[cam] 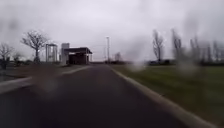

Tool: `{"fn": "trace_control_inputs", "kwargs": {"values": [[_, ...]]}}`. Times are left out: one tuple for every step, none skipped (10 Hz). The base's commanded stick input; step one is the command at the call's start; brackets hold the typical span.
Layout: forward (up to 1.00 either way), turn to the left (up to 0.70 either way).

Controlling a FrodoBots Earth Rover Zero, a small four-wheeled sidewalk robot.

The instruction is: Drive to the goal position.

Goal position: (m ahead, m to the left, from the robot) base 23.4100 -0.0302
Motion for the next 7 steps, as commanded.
{"fn": "trace_control_inputs", "kwargs": {"values": [[1.00,0.21],[1.00,0.04],[1.00,0.00],[1.00,0.00],[1.00,0.00],[1.00,0.00],[1.00,0.00]]}}
